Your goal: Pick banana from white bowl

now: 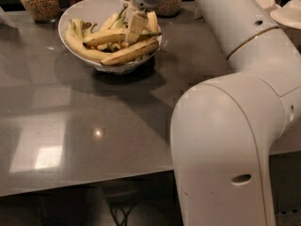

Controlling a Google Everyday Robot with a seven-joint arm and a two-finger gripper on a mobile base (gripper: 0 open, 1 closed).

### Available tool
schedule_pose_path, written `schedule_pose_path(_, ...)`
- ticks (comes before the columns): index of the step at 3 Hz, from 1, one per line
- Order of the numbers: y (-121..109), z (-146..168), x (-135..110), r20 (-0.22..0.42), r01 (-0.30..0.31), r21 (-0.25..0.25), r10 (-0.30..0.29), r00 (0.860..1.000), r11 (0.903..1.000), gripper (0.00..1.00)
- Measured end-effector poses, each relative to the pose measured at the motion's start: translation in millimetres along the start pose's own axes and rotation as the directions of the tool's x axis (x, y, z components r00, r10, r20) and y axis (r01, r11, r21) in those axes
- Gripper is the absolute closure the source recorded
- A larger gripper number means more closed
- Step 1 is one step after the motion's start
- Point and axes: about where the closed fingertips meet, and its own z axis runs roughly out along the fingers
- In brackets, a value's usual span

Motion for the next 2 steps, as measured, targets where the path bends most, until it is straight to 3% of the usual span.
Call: schedule_pose_path(2, 21.8, 5.8, -11.7, 0.039, -0.026, -0.041, 0.027, 0.999, 0.9988, 0.47)
